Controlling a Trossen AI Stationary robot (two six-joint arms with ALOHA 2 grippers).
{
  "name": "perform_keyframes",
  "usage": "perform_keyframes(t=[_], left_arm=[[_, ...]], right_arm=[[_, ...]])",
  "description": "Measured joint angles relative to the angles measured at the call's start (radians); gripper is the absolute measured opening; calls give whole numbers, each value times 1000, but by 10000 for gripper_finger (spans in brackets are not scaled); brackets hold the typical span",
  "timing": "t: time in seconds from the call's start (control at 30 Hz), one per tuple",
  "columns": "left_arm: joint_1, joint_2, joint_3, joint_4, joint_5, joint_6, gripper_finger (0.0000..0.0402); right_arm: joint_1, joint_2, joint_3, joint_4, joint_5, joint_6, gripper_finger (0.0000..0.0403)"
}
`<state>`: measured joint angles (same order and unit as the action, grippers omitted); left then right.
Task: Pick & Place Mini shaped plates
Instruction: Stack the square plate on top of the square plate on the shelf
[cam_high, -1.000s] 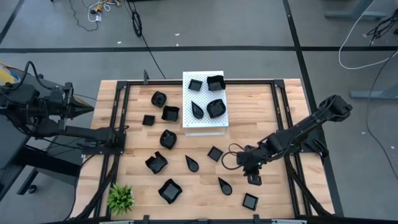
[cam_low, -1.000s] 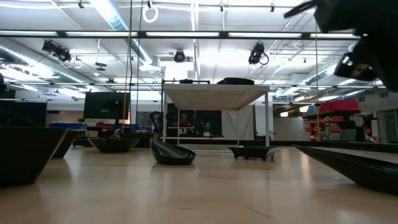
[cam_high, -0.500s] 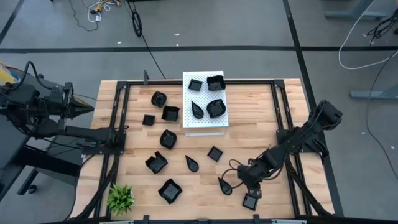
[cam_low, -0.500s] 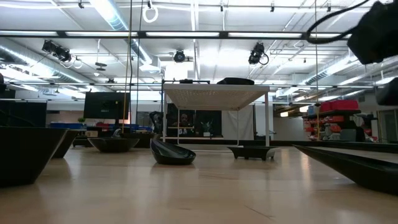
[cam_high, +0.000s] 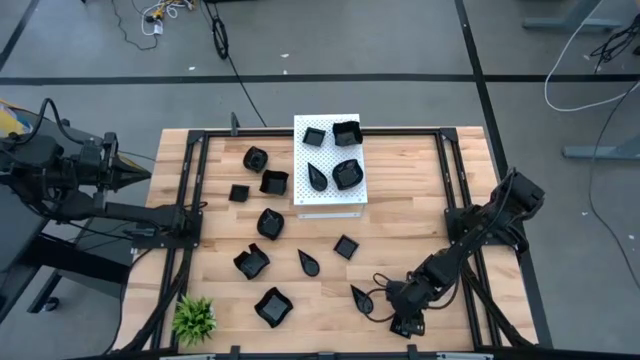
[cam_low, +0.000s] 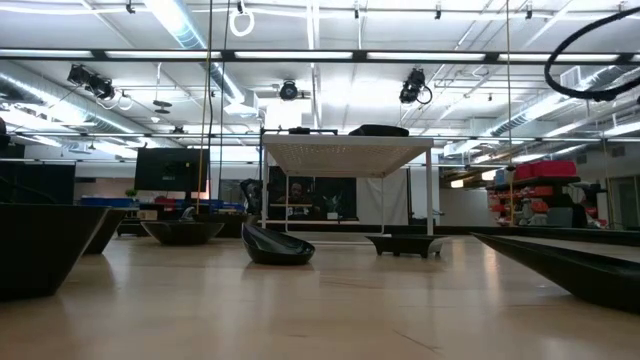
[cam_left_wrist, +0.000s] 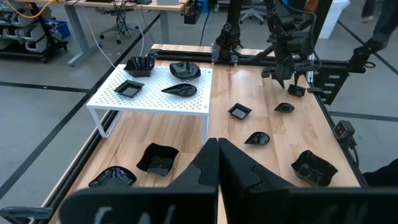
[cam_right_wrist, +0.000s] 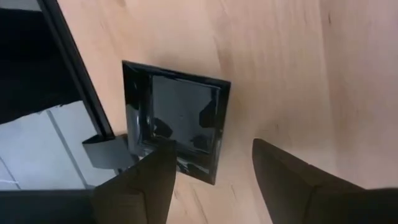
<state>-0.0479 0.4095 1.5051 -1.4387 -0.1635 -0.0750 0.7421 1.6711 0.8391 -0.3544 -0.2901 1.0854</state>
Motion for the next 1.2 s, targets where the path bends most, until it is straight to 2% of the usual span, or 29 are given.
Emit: perform_keyframes(t=[0.73, 1.2], left_arm=[[0, 0, 0, 0, 0, 0, 3], [0, 0, 0, 0, 0, 0, 3]], right_arm=[[-4, 30, 2, 17, 0, 86, 185], [-3, 37, -1, 38, -56, 96, 89]])
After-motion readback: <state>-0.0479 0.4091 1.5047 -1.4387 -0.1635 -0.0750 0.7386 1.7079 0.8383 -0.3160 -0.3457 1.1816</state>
